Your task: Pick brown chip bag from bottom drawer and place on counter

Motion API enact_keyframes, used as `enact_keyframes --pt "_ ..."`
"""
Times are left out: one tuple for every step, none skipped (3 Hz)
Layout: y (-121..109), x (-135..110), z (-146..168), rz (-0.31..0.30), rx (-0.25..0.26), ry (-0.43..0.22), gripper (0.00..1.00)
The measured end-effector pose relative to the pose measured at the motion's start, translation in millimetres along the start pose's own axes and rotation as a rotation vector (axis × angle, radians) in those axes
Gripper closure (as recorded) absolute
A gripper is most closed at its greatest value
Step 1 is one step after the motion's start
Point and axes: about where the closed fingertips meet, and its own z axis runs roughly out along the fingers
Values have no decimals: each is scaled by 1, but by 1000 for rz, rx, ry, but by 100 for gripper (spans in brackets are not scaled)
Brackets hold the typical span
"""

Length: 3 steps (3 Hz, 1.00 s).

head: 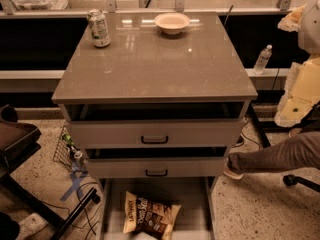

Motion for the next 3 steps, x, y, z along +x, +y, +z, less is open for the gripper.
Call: enact_keyframes --pt "0 0 0 0 0 0 0" --pt "1 0 13 17 22 -39 0" --pt "44 13 86 121 -24 -170 0"
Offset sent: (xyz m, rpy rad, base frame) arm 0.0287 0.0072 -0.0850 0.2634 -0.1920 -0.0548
